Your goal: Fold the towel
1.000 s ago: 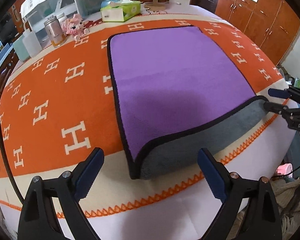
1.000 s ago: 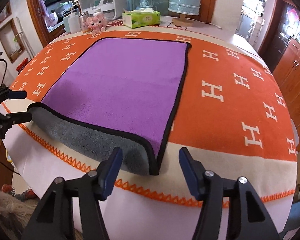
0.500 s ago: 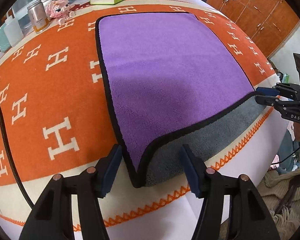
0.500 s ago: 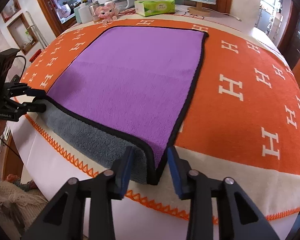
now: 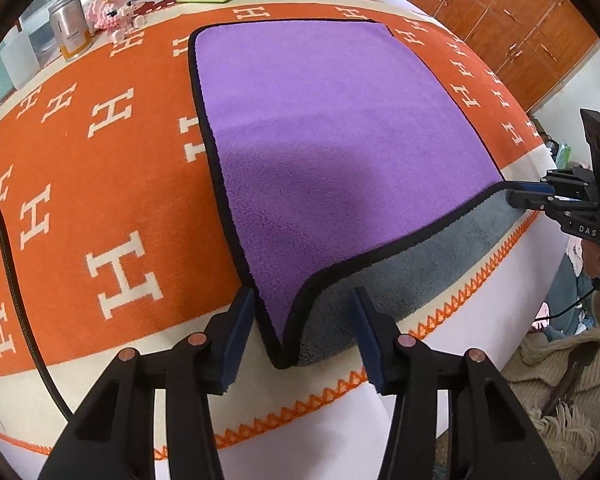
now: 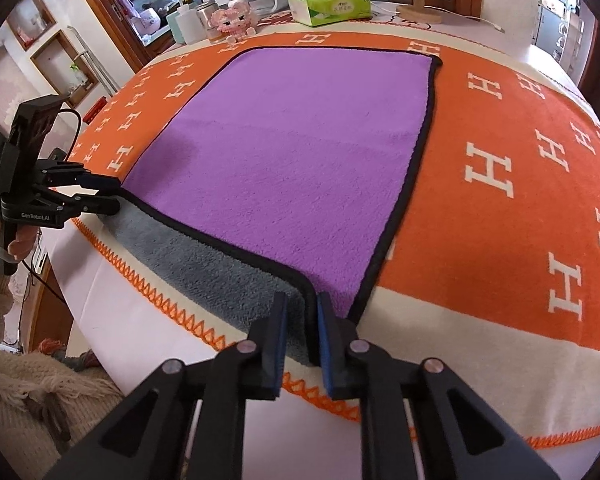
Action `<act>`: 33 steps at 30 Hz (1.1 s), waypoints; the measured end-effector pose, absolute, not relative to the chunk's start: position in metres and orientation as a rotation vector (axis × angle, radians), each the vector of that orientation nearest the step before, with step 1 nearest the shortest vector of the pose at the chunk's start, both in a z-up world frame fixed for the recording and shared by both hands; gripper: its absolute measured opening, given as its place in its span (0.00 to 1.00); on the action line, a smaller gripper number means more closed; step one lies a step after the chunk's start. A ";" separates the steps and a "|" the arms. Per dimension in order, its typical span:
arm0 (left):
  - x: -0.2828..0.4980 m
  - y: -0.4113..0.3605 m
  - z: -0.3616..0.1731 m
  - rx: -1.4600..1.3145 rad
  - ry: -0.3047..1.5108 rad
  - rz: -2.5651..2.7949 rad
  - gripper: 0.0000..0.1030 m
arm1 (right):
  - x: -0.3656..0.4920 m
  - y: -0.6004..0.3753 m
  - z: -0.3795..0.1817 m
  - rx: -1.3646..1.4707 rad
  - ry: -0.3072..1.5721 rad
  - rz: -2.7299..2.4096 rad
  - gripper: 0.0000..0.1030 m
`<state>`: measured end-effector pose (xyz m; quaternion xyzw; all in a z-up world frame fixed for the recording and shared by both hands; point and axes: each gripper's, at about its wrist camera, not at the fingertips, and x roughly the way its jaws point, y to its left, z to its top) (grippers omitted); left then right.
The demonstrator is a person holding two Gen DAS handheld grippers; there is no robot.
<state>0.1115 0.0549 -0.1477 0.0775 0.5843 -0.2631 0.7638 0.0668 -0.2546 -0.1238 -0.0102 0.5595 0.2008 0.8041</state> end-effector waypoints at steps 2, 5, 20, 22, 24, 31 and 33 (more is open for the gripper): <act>0.109 0.053 -0.145 0.187 1.256 -0.569 0.46 | 0.066 -0.254 -0.123 -0.030 1.195 0.431 0.12; 0.108 0.052 -0.143 0.194 1.254 -0.579 0.46 | 0.065 -0.254 -0.123 -0.031 1.194 0.437 0.12; 0.111 0.041 -0.154 0.184 1.302 -0.617 0.24 | 0.065 -0.254 -0.123 -0.035 1.194 0.448 0.12; 0.110 0.042 -0.153 0.189 1.305 -0.616 0.21 | 0.064 -0.254 -0.122 -0.040 1.191 0.446 0.12; 0.109 0.041 -0.153 0.196 1.304 -0.611 0.19 | 0.063 -0.254 -0.121 -0.043 1.187 0.445 0.10; 0.105 0.040 -0.152 0.222 1.291 -0.579 0.10 | 0.061 -0.253 -0.120 -0.050 1.178 0.432 0.05; 0.102 0.038 -0.151 0.238 1.280 -0.569 0.08 | 0.060 -0.253 -0.119 -0.049 1.172 0.425 0.05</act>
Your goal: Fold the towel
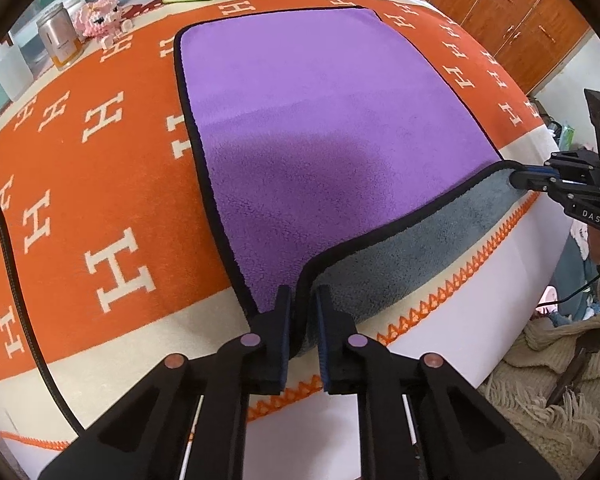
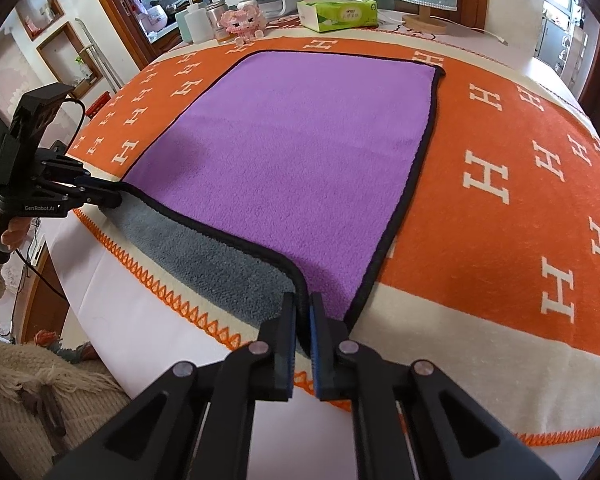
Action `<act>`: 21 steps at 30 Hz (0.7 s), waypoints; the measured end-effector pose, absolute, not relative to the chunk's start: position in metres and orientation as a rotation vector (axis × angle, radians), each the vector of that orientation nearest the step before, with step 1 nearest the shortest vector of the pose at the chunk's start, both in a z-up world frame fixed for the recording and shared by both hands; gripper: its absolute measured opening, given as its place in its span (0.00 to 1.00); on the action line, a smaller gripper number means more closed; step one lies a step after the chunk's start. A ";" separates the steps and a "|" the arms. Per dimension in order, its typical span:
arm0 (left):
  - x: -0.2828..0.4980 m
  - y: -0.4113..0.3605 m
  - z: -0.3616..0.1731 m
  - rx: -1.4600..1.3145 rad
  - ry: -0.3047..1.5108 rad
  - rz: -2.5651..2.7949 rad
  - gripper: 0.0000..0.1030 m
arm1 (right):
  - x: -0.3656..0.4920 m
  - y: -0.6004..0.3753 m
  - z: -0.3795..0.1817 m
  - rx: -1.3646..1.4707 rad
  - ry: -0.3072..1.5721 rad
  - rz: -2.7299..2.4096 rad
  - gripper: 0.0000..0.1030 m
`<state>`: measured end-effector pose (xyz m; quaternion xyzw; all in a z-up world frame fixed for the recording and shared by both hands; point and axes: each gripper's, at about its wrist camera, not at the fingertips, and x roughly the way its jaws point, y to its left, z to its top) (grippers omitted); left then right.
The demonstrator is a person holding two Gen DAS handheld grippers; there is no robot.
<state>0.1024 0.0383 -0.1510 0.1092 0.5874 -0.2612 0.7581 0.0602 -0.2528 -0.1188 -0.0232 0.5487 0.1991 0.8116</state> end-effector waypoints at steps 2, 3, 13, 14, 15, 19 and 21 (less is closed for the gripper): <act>0.101 0.036 -0.149 0.256 1.266 -0.558 0.07 | 0.060 -0.251 -0.118 -0.058 1.169 0.418 0.05; 0.100 0.036 -0.148 0.262 1.260 -0.554 0.07 | 0.059 -0.250 -0.117 -0.067 1.164 0.412 0.04; 0.100 0.035 -0.122 0.269 1.154 -0.460 0.06 | 0.061 -0.250 -0.098 -0.073 1.098 0.338 0.04; 0.102 0.033 -0.118 0.265 1.144 -0.448 0.06 | 0.061 -0.249 -0.097 -0.072 1.093 0.332 0.04; 0.103 0.033 -0.117 0.265 1.138 -0.441 0.06 | 0.062 -0.249 -0.095 -0.071 1.087 0.326 0.04; 0.113 0.032 -0.112 0.253 1.126 -0.402 0.06 | 0.067 -0.249 -0.087 -0.067 1.061 0.301 0.04; 0.118 0.030 -0.108 0.259 1.112 -0.383 0.06 | 0.070 -0.249 -0.082 -0.066 1.045 0.288 0.04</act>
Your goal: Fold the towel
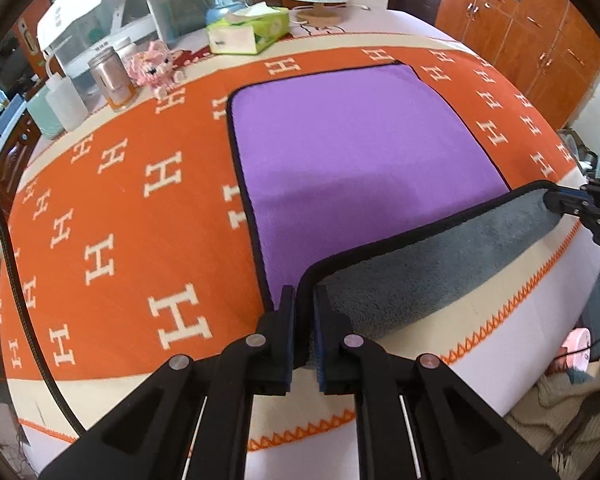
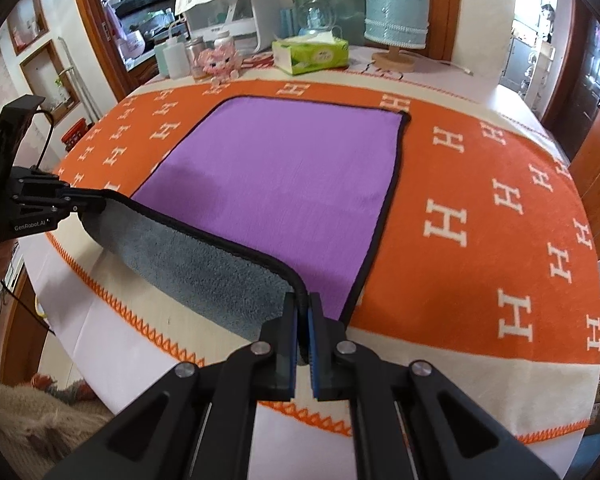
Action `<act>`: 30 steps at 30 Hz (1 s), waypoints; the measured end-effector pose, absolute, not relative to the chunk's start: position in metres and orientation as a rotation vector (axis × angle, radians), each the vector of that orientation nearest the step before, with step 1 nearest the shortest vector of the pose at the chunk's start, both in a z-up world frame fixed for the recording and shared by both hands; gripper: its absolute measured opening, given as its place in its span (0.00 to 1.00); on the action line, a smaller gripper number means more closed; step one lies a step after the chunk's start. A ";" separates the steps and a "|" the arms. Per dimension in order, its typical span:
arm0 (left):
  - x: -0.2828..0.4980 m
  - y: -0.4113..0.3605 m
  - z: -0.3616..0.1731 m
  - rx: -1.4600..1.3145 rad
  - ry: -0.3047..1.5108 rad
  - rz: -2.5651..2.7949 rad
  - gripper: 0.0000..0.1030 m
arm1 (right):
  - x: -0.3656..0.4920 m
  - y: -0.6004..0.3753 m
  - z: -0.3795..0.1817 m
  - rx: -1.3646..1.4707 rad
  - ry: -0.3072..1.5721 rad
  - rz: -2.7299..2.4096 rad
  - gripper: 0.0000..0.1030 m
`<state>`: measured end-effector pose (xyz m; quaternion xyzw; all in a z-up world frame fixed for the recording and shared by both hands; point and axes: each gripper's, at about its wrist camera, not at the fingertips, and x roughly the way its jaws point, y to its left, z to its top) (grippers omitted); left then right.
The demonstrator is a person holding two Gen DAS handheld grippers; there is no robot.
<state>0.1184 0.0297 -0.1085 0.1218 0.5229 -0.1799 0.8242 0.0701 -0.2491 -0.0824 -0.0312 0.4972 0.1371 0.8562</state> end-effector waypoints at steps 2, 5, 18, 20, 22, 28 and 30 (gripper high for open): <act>0.122 0.028 -0.105 0.263 1.096 -0.369 0.06 | 0.074 -0.249 -0.078 -0.064 1.032 0.277 0.04; 0.128 0.027 -0.099 0.268 1.069 -0.349 0.06 | 0.081 -0.250 -0.072 -0.061 1.018 0.259 0.04; 0.180 0.029 -0.090 0.200 1.042 -0.276 0.06 | 0.132 -0.249 -0.051 -0.100 0.932 0.210 0.04; 0.192 0.027 -0.088 0.193 1.034 -0.264 0.06 | 0.148 -0.247 -0.048 -0.110 0.919 0.195 0.04; 0.209 0.025 -0.087 0.189 1.023 -0.248 0.06 | 0.162 -0.247 -0.049 -0.115 0.915 0.179 0.04; 0.253 0.016 -0.086 0.196 0.983 -0.192 0.06 | 0.211 -0.249 -0.059 -0.093 0.914 0.131 0.04; 0.266 0.014 -0.087 0.184 0.985 -0.177 0.06 | 0.224 -0.249 -0.064 -0.096 0.920 0.117 0.04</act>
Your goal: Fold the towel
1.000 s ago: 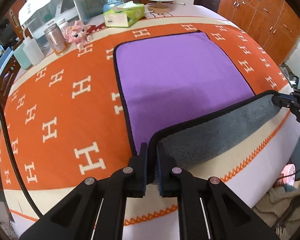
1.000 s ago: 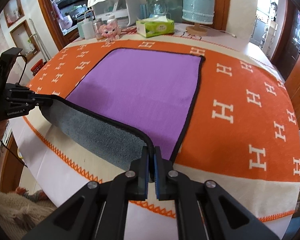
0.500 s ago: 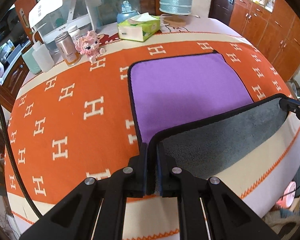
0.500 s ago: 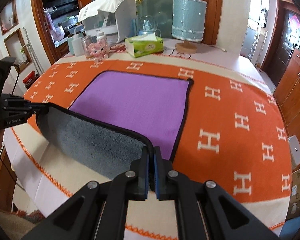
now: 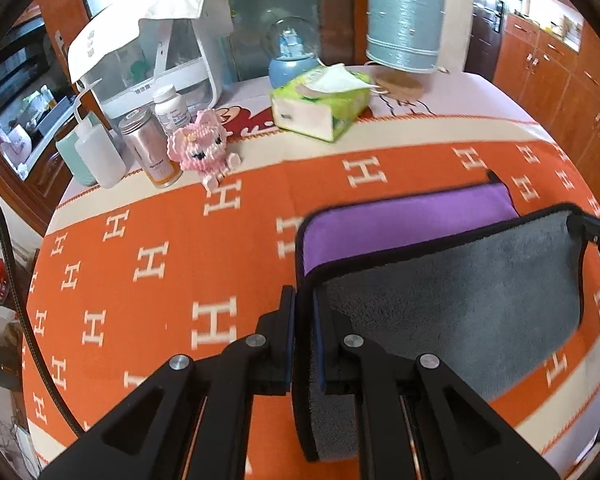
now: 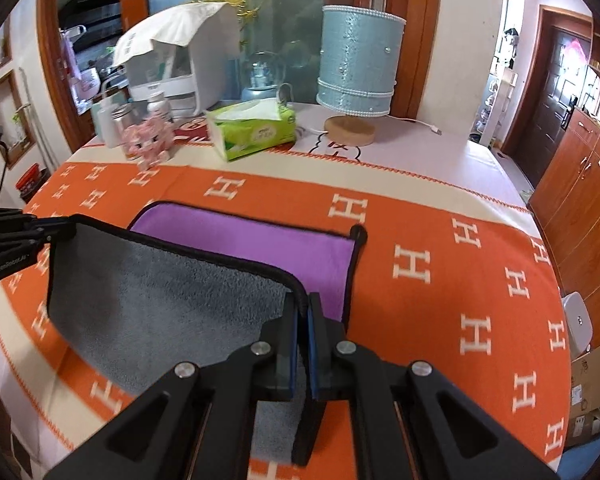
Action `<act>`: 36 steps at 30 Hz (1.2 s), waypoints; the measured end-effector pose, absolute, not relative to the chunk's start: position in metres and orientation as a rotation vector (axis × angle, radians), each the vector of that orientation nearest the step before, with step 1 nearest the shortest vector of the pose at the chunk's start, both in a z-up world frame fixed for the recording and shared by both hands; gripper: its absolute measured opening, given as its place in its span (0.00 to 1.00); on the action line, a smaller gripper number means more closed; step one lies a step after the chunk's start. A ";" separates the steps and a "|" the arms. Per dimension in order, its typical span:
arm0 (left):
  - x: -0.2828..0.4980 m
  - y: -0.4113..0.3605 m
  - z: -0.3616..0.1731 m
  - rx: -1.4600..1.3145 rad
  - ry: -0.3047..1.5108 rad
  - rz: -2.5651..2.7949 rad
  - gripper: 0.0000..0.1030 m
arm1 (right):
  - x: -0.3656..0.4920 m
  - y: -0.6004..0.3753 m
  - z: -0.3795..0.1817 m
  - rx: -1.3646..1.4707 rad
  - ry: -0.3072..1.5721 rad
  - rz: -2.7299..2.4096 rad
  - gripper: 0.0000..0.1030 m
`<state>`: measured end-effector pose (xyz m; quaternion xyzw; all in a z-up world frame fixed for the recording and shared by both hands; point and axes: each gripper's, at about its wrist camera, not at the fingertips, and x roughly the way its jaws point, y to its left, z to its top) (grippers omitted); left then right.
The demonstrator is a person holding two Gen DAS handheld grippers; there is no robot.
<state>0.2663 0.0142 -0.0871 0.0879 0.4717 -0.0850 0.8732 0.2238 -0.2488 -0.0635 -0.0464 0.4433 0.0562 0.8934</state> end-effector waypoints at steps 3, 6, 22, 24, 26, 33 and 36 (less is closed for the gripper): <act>0.283 0.010 -0.091 0.196 0.973 -0.149 0.06 | 0.242 -0.250 -0.072 -0.094 0.934 0.092 0.04; 0.295 0.003 -0.097 0.222 0.967 -0.116 0.06 | 0.257 -0.252 -0.076 -0.077 0.939 0.074 0.04; 0.348 -0.020 -0.130 0.257 0.998 -0.016 0.06 | 0.314 -0.255 -0.108 -0.067 1.004 0.001 0.04; 0.351 -0.022 -0.136 0.268 1.004 -0.010 0.06 | 0.319 -0.256 -0.112 -0.063 1.014 -0.003 0.04; 0.353 -0.023 -0.141 0.282 1.008 0.000 0.06 | 0.322 -0.256 -0.116 -0.057 1.021 -0.005 0.04; 0.360 -0.022 -0.150 0.270 1.031 0.018 0.07 | 0.329 -0.252 -0.127 -0.066 1.039 -0.020 0.04; 0.364 -0.022 -0.154 0.269 1.039 0.022 0.07 | 0.330 -0.252 -0.132 -0.067 1.046 -0.026 0.04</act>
